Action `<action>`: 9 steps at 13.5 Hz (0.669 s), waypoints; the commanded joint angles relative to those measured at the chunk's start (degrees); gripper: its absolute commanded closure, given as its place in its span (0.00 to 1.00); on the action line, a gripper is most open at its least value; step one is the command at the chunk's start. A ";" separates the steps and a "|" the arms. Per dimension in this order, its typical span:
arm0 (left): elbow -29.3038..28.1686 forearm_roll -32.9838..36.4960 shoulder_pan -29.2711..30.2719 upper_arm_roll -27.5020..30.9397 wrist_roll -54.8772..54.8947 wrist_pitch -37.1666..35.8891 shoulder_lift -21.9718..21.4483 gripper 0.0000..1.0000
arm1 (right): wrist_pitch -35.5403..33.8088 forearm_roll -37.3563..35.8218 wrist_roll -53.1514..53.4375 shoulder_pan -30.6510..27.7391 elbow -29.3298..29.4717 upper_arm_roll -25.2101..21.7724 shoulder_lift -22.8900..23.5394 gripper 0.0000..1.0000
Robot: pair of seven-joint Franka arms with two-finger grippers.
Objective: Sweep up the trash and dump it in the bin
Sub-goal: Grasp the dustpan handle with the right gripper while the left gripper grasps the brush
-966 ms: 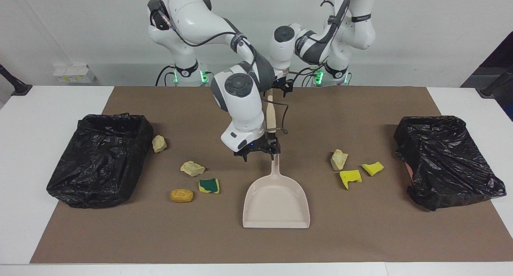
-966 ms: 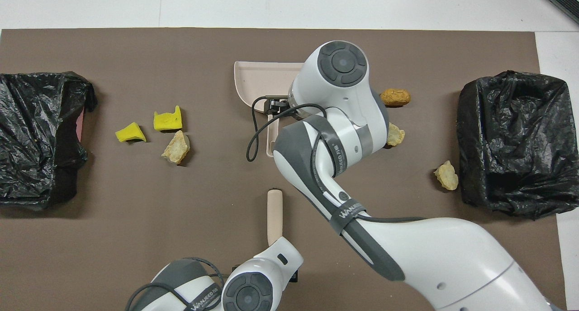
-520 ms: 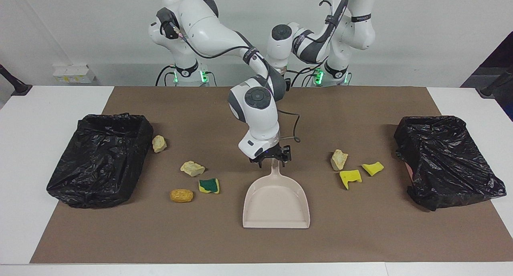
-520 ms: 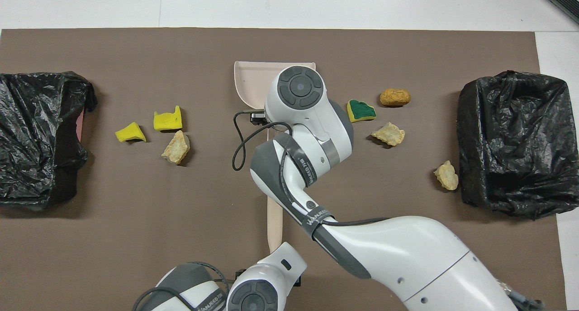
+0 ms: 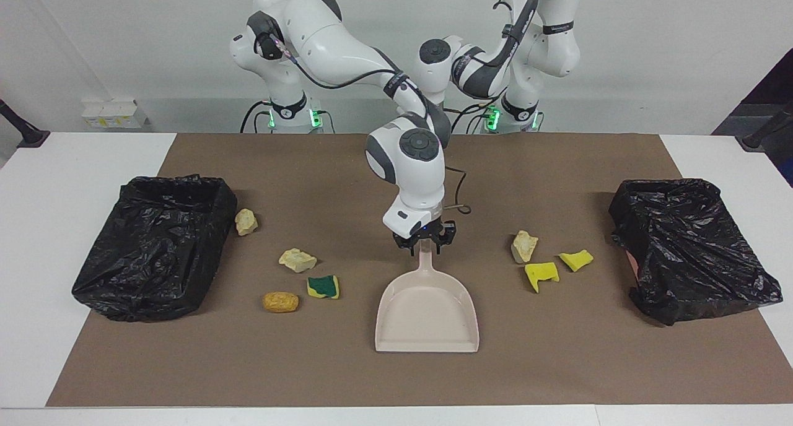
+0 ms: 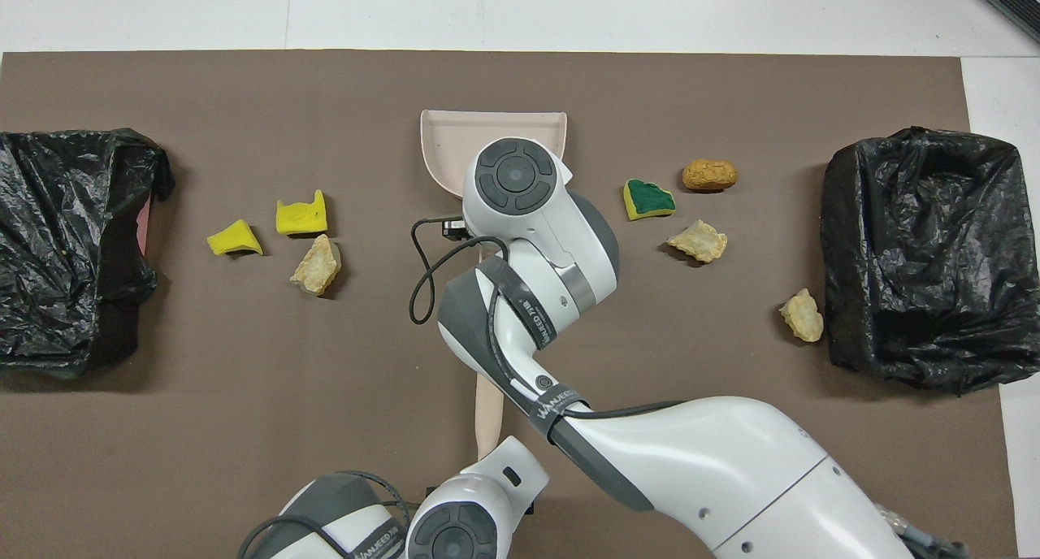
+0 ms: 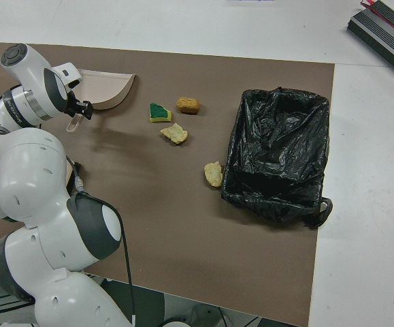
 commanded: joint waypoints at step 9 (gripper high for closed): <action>-0.64 -0.63 12.90 1.48 12.76 -22.51 -17.69 1.00 | -6.03 3.18 -15.61 -5.91 -3.20 0.28 -10.39 1.00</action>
